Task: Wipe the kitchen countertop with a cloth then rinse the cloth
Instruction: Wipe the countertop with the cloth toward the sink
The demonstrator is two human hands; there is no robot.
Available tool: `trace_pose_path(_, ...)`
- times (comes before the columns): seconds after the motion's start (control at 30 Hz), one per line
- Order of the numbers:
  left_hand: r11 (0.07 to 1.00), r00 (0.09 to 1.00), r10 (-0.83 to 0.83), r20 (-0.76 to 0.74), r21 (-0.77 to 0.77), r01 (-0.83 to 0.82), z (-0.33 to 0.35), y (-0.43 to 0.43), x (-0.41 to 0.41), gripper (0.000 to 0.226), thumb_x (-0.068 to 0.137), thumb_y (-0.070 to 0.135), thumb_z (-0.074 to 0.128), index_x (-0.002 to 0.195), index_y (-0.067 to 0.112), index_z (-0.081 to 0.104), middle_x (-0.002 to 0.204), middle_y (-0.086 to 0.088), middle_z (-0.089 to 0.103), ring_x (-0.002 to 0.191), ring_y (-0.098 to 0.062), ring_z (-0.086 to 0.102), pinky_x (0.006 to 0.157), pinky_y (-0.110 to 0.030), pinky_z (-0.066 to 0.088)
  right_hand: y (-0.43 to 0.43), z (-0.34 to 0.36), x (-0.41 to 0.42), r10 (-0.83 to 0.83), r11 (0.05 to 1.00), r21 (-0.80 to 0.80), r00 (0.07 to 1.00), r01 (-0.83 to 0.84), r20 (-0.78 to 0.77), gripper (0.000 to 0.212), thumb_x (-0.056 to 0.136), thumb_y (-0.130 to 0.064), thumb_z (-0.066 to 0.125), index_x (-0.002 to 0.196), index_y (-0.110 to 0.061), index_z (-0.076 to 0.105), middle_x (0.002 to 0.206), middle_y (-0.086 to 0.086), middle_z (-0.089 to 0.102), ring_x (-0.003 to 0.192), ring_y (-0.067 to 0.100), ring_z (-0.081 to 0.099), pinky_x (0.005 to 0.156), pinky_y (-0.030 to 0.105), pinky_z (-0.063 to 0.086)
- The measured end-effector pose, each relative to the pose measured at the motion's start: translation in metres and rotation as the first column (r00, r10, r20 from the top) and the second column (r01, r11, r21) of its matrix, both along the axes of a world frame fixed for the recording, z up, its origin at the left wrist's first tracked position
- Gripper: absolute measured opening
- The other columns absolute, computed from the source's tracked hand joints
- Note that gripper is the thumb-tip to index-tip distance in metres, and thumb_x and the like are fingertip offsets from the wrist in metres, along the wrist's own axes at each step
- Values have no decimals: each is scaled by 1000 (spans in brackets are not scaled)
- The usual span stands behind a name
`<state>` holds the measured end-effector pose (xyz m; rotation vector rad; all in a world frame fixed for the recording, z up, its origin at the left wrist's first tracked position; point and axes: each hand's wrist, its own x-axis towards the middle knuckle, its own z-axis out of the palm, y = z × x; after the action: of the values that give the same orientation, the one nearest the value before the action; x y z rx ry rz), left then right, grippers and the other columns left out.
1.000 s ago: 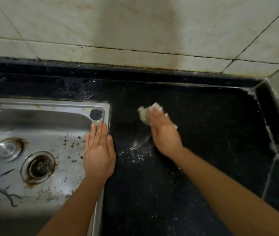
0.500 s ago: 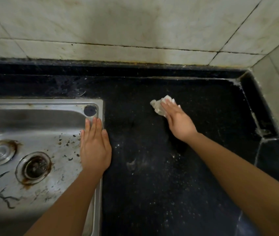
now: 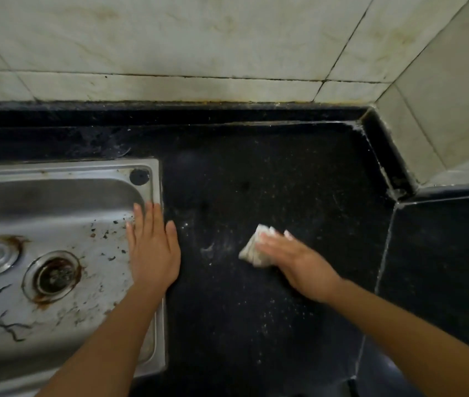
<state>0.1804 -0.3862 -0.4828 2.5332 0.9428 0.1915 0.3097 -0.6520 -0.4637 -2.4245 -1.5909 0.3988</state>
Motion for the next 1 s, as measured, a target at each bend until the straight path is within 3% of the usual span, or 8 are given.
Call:
trace_pose_path(0.13,996,994,-88,-69,-13,87,4,-28,-45,63,93,47,-2,149,17,-1,157,3,-7,142,-11,-20,116,-35,-10,26,-3,52,-360,933,6,932,360,36,53,97,-2,39,147,-12,26,156,6,18,145,23,14,118,35,8)
trace_pose_path(0.23,994,987,-107,-123,8,109,7,-43,-72,64,92,49,-5,148,18,-6,156,4,-13,141,-10,-24,115,-33,-15,38,-1,64,-542,840,-6,840,542,-16,51,98,-7,36,148,-10,25,157,10,17,145,26,12,118,39,10)
trace_pose_path(0.37,994,982,-108,-156,7,111,8,-61,-97,64,91,49,-6,147,18,-8,155,4,-15,141,-11,-24,115,-33,-13,13,-1,15,-526,848,51,850,527,-28,50,97,-6,39,146,-10,30,155,9,22,145,24,15,118,38,14)
trace_pose_path(0.5,998,988,-68,-141,-3,68,9,-69,-101,56,99,43,5,148,19,-5,156,5,-11,141,-11,-23,116,-34,-10,-47,-3,-55,-380,920,93,925,380,-16,50,93,3,46,142,-8,39,149,1,25,140,20,22,117,22,5)
trace_pose_path(0.67,998,993,-57,-106,15,59,12,-71,-100,56,99,37,13,150,15,4,158,3,-2,141,-7,-15,116,-31,-8,-87,7,-66,-140,990,-15,990,140,-2,54,92,1,50,143,-11,38,151,2,30,141,14,22,117,23,1)
trace_pose_path(0.77,998,995,-53,-80,29,55,10,-71,-100,57,99,36,14,150,13,9,158,1,5,142,-7,-10,117,-30,-6,-79,9,-25,-295,956,3,956,295,-14,52,98,-3,41,147,-15,28,154,-4,17,145,13,11,116,20,-2)
trace_pose_path(0.87,997,997,-57,-55,49,60,8,-72,-101,54,100,34,18,150,12,16,157,1,10,142,-6,-7,117,-30,-3,-57,-7,4,-592,806,3,805,592,26,56,97,-1,35,149,-12,20,158,6,16,146,22,11,119,33,8)
trace_pose_path(1.0,997,998,-49,-31,55,50,8,-73,-103,51,102,29,21,148,10,22,156,-1,16,141,-6,-3,118,-31,0,-35,-22,-47,-674,738,81,733,669,87,57,91,-2,23,148,-13,26,155,7,23,144,26,19,118,34,9)
